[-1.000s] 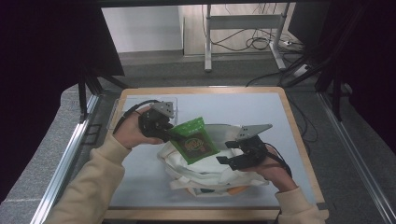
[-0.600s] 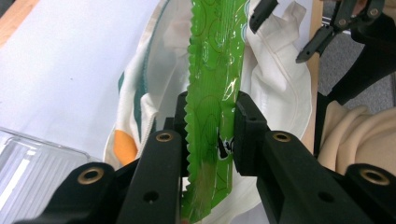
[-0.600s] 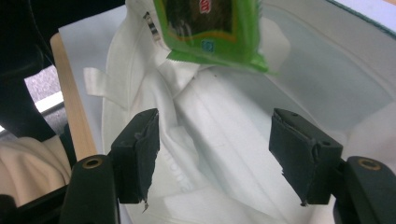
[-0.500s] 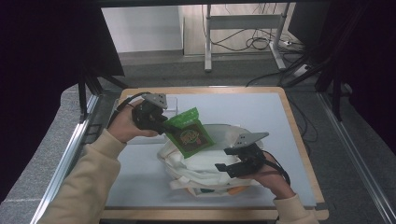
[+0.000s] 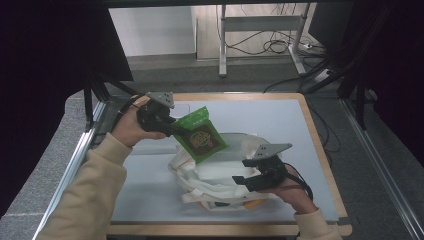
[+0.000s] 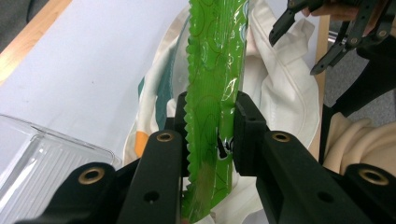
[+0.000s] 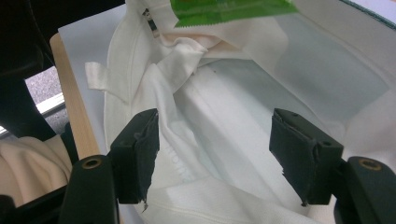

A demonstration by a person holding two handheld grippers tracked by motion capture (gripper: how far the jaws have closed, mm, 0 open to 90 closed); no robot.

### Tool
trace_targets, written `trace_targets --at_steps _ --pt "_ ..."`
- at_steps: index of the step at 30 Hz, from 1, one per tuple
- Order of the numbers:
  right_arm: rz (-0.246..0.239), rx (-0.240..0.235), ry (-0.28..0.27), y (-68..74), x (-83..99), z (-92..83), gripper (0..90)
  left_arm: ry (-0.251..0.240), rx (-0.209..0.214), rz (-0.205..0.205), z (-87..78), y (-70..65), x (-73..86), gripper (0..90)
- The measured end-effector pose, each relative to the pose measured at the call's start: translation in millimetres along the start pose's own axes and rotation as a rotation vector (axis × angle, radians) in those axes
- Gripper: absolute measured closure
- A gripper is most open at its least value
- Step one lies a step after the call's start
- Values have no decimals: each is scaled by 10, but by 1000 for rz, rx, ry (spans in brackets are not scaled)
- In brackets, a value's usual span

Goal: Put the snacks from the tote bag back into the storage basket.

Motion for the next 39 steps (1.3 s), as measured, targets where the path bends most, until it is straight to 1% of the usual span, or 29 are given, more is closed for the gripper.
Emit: trace_targets --at_steps 1,8,9,10,20,22,27,33,39 --pt "0 1 1 0 2 0 331 0 -6 3 -19 14 -4 757" --pt "5 0 2 -5 10 -7 329 -6 -17 -6 -125 94 -48 758" --pt "5 1 2 -7 11 -8 329 -11 -18 -13 -137 103 -61 757" --pt "5 1 2 -9 12 -9 329 -7 -22 -2 -157 128 -72 758" --pt "1 1 1 -21 17 -7 328 6 -43 0 -280 250 -150 758" --pt "-2 -1 2 -22 21 -14 328 -3 -38 -11 -298 286 -160 758" --pt "1 -6 -4 -38 22 -26 328 -1 -55 -29 -333 381 -162 758" --pt "-7 -10 4 -28 30 -8 328 -5 -66 -35 -365 452 -152 759" --pt "-7 -10 4 -37 29 -9 328 -6 -69 -54 -390 554 -141 759"
Point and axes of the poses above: each handheld gripper's, and its own axes: z roughly forward along the jaws, x roughly out of its underside, y roughly to its left, the point moved 7 cm from there along z, roughly forward along the jaws, and after that the axes turned 4 degrees about y, right-handed, at the moved point
